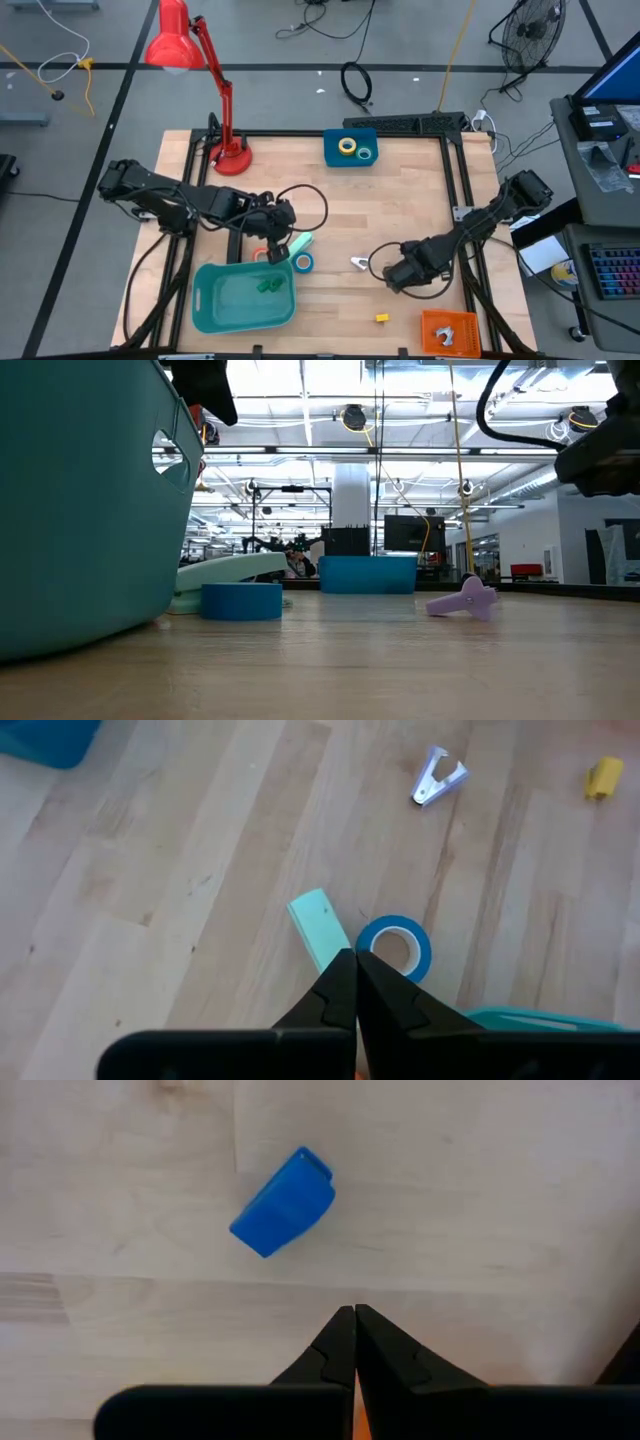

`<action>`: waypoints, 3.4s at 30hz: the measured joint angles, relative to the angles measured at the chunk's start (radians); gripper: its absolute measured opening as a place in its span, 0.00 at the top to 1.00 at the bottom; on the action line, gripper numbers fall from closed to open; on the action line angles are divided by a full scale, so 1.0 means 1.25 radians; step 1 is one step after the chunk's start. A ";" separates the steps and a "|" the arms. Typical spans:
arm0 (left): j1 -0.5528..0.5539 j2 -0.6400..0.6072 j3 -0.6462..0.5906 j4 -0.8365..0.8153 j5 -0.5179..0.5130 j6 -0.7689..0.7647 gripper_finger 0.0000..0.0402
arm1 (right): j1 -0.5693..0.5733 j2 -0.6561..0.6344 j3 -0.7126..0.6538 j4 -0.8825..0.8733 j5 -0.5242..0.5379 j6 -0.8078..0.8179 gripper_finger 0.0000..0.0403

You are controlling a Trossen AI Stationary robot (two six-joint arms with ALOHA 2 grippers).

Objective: Pick and place Stapler, Stapler remover, tape
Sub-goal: Put the blue stapler into the green bin

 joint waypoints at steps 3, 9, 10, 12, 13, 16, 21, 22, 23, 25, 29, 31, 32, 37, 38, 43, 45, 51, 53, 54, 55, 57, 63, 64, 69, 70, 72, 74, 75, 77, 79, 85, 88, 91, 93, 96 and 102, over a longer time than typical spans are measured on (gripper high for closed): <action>0.000 0.000 0.000 0.000 0.000 -0.002 0.99 | 0.001 0.000 -0.001 0.000 0.005 -0.019 1.00; 0.000 0.000 0.000 0.002 -0.002 -0.009 0.99 | 0.009 -0.002 -0.001 0.060 0.003 -0.037 1.00; 0.000 0.000 0.000 0.003 -0.006 -0.009 0.99 | 0.010 -0.003 -0.001 0.074 0.003 -0.044 0.99; 0.000 0.000 0.000 0.003 -0.014 -0.009 0.98 | 0.010 -0.004 -0.001 0.112 0.003 -0.072 0.97; 0.000 0.000 0.000 0.003 -0.015 -0.009 0.98 | 0.010 -0.008 -0.001 0.127 0.002 -0.088 0.96; 0.000 0.000 0.000 0.004 -0.019 -0.009 0.99 | 0.010 -0.022 -0.001 0.182 -0.012 -0.130 0.89; 0.000 0.000 0.000 0.010 -0.019 -0.010 0.98 | 0.023 -0.025 -0.001 0.231 -0.027 -0.162 0.76; 0.000 0.000 0.000 0.010 -0.019 -0.011 0.98 | 0.031 -0.026 -0.001 0.222 -0.034 -0.163 0.73; 0.000 0.000 0.000 0.011 -0.019 -0.011 0.98 | 0.039 -0.027 -0.004 0.214 -0.040 -0.163 0.70; -0.004 0.000 0.000 0.011 -0.018 -0.012 0.99 | 0.056 -0.027 -0.017 0.193 -0.042 -0.133 0.64; -0.020 0.000 0.000 0.022 -0.019 -0.023 0.98 | 0.082 -0.027 -0.037 0.099 -0.027 0.011 0.53; -0.027 0.000 0.000 0.042 -0.020 -0.024 0.98 | 0.087 -0.027 -0.051 0.072 0.005 0.095 0.48; -0.031 0.000 0.000 0.053 -0.020 -0.024 0.99 | 0.085 -0.027 -0.057 0.070 0.014 0.117 0.45; -0.039 0.000 0.000 0.091 -0.020 -0.007 0.98 | 0.052 -0.027 -0.083 0.111 0.058 0.122 0.37; -0.038 0.000 0.000 0.091 -0.020 -0.003 0.98 | 0.044 -0.027 -0.084 0.126 0.070 0.121 0.36; -0.031 0.000 0.000 0.091 -0.020 0.011 0.99 | 0.007 -0.027 -0.086 0.134 0.114 0.119 0.34; -0.029 0.000 0.000 0.091 -0.020 0.018 0.98 | -0.007 -0.027 -0.086 0.137 0.136 0.118 0.34; -0.027 0.000 0.000 0.086 -0.020 0.033 0.99 | -0.043 -0.027 -0.086 0.150 0.157 0.095 0.34; -0.027 0.000 0.000 0.082 -0.020 0.037 0.99 | -0.050 -0.027 -0.086 0.149 0.167 0.093 0.34; -0.027 0.000 0.000 0.080 -0.020 0.040 0.98 | -0.054 -0.027 -0.086 0.149 0.173 0.093 0.34; -0.027 0.000 0.000 0.078 -0.019 0.043 0.98 | -0.058 -0.027 -0.086 0.149 0.174 0.093 0.34; -0.027 0.000 0.000 0.072 -0.019 0.043 0.98 | -0.064 -0.027 -0.086 0.149 0.175 0.087 0.34; -0.027 0.000 0.000 0.064 -0.020 0.048 0.98 | -0.076 -0.027 -0.086 0.158 0.174 0.069 0.38; -0.027 0.000 0.000 0.064 -0.020 0.049 0.98 | -0.076 -0.027 -0.086 0.165 0.174 0.067 0.39; -0.027 0.000 0.000 0.063 -0.020 0.049 0.99 | -0.064 -0.027 -0.086 0.167 0.171 0.063 0.44; -0.027 0.000 0.000 0.063 -0.020 0.049 0.99 | -0.062 -0.027 -0.086 0.161 0.171 0.071 0.46; -0.027 0.000 0.000 0.063 -0.020 0.049 0.98 | -0.061 -0.027 -0.086 0.156 0.171 0.074 0.48; -0.027 0.000 0.000 0.063 -0.020 0.049 0.98 | -0.061 -0.027 -0.086 0.155 0.171 0.071 0.50; -0.027 0.000 0.000 0.063 -0.020 0.049 0.98 | -0.061 -0.027 -0.087 0.157 0.171 0.071 0.51; -0.027 0.000 0.000 0.063 -0.020 0.049 0.99 | -0.061 -0.027 -0.096 0.169 0.171 0.072 0.54; -0.027 0.000 0.000 0.062 -0.020 0.048 0.99 | -0.058 -0.027 -0.110 0.187 0.171 0.072 0.57; -0.027 0.000 0.000 0.059 -0.020 0.047 0.99 | -0.050 -0.029 -0.158 0.281 0.170 0.081 0.63; -0.027 0.000 0.000 0.057 -0.020 0.043 0.99 | -0.050 -0.029 -0.159 0.275 0.168 0.071 0.66; -0.027 0.000 0.000 0.053 -0.020 0.043 0.98 | -0.050 -0.028 -0.159 0.268 0.164 0.069 0.68; -0.027 0.000 0.000 0.054 -0.020 0.043 0.99 | -0.050 -0.028 -0.159 0.267 0.162 0.062 0.70; -0.027 0.000 0.000 0.054 -0.020 0.043 0.99 | -0.050 -0.028 -0.160 0.265 0.151 0.045 0.73; -0.027 0.000 0.000 0.054 -0.020 0.045 0.99 | -0.058 -0.028 -0.161 0.272 0.130 -0.007 0.80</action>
